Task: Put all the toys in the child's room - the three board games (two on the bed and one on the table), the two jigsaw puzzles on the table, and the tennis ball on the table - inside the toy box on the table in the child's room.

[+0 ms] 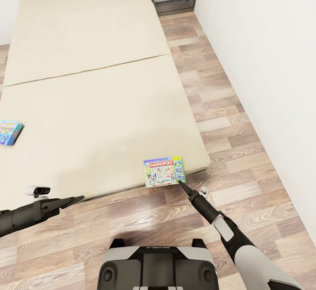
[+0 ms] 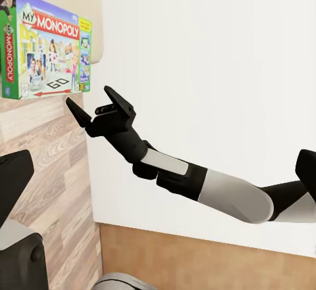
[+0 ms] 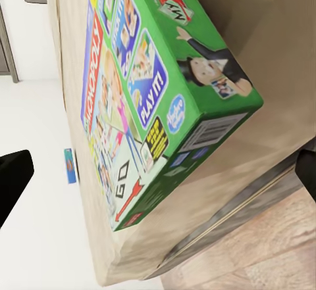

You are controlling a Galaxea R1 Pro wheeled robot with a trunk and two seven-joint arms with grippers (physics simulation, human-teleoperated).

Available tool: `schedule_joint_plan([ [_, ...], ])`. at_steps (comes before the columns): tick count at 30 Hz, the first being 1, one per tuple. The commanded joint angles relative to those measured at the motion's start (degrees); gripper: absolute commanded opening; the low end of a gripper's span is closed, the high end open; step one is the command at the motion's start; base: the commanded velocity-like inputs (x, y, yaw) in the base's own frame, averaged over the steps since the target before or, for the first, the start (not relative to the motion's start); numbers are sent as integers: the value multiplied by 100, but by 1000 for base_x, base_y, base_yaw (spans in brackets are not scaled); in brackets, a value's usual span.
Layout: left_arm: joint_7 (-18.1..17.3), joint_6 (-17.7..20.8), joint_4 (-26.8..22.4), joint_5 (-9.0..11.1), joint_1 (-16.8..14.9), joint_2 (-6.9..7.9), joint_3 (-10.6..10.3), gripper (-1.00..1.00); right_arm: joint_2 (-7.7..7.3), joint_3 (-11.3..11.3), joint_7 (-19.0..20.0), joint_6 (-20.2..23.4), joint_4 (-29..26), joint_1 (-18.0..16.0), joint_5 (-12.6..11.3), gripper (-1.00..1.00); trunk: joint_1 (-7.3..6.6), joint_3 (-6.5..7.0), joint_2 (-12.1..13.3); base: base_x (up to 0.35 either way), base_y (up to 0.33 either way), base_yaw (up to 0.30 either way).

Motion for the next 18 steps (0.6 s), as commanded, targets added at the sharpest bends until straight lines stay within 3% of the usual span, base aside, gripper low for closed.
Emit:
schedule_joint_plan([
  [1, -24, 61, -1, -5, -1, 2, 0, 100, 3, -21, 21, 60, 1, -2, -24, 100, 0, -2, -2, 0, 0, 0],
  [9, -24, 61, -1, -5, 0, -1, -1, 100, 3, -21, 21, 59, 1, 0, -24, 100, 0, -2, -2, 0, 0, 0],
  [18, -24, 60, -1, -5, 1, -1, -1, 100, 3, -21, 21, 58, 1, -1, -24, 100, 176, -146, -323, 0, 0, 0],
])
